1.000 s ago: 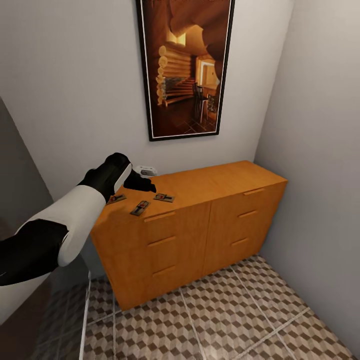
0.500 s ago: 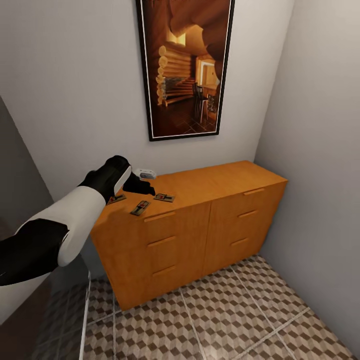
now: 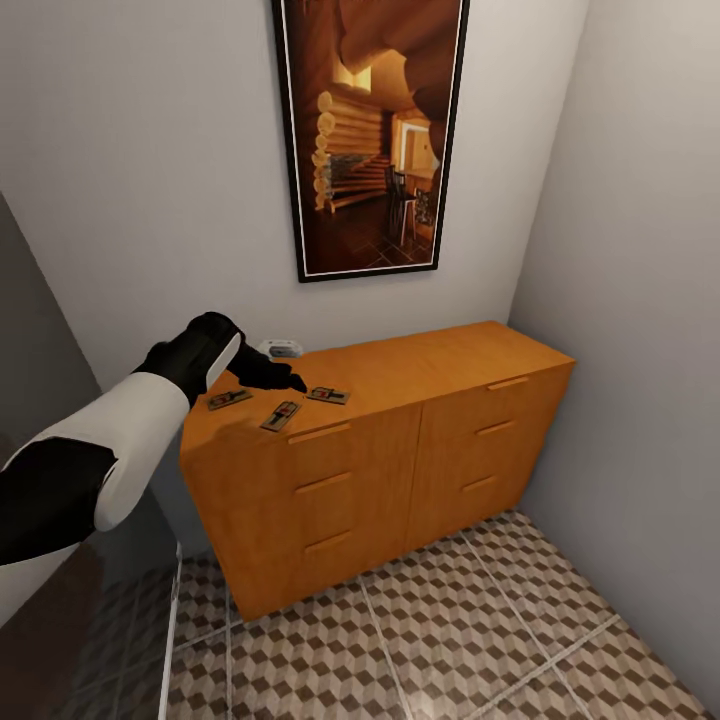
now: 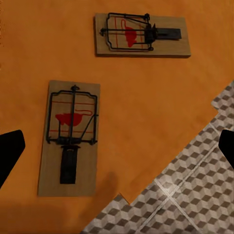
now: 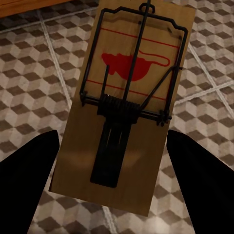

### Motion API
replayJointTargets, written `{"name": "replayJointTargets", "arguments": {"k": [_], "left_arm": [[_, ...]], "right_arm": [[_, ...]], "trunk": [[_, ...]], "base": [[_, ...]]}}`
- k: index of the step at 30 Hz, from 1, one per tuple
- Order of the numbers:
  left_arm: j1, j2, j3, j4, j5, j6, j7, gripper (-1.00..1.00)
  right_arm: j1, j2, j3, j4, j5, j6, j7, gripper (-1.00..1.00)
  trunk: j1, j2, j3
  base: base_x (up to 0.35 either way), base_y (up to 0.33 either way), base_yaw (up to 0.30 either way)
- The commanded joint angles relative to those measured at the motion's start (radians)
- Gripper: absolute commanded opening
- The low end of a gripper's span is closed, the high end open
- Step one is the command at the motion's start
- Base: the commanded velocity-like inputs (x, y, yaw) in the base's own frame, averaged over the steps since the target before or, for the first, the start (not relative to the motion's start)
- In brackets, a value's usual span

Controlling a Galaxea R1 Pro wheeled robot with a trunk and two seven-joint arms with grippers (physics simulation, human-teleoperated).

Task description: Take the four mousetraps from the cabinet in the bathroom and place them on the bathroom floor. Make sure all four end up on the same floor surface, and ensure that at least two of them are either under or directly next to the same bathroom sink.

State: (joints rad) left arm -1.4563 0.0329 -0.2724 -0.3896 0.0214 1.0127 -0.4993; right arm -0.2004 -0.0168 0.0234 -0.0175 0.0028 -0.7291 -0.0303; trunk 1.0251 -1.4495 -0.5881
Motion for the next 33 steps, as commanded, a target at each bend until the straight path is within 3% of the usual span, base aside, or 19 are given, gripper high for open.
{"name": "replayJointTargets", "arguments": {"k": [1, 33], "left_arm": [[-0.001, 0.003, -0.008, -0.001, 0.002, 0.003, -0.006, 1.00], [-0.001, 0.005, -0.052, -0.002, 0.002, 0.003, -0.011, 1.00]], "right_arm": [[-0.001, 0.000, 0.003, 0.001, 0.000, -0.003, -0.002, -1.00], [-0.001, 0.000, 0.003, 0.001, 0.000, -0.003, -0.003, -1.00]], "trunk": [[0.000, -0.001, -0.001], [0.000, -0.001, -0.001]], "base": [[0.000, 0.000, 0.000], [0.000, 0.000, 0.000]]}}
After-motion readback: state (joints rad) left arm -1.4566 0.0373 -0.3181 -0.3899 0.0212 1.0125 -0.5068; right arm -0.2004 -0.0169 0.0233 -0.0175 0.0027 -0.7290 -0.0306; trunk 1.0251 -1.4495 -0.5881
